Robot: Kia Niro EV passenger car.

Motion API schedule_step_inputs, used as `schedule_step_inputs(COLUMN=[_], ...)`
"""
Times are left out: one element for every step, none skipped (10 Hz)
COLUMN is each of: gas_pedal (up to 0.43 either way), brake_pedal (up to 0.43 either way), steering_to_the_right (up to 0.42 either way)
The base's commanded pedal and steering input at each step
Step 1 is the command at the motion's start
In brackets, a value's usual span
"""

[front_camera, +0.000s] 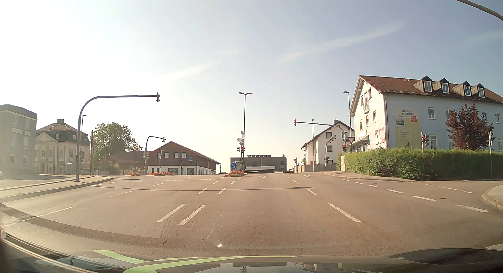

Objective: Follow the waypoints while adhering to traffic rules and regulations

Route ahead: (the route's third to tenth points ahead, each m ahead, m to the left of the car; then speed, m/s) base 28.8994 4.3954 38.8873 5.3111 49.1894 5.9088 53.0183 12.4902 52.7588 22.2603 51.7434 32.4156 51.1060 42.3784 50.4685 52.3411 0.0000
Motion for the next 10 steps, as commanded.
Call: schedule_step_inputs(gas_pedal=[0.000,0.000,0.000,0.000,0.000,0.000,0.000,0.000,0.000,0.000], brake_pedal=[0.311,0.311,0.311,0.311,0.311,0.311,0.311,0.311,0.311,0.311], steering_to_the_right=[-0.015,-0.015,-0.015,-0.015,-0.015,-0.014,-0.015,-0.015,-0.015,-0.015])
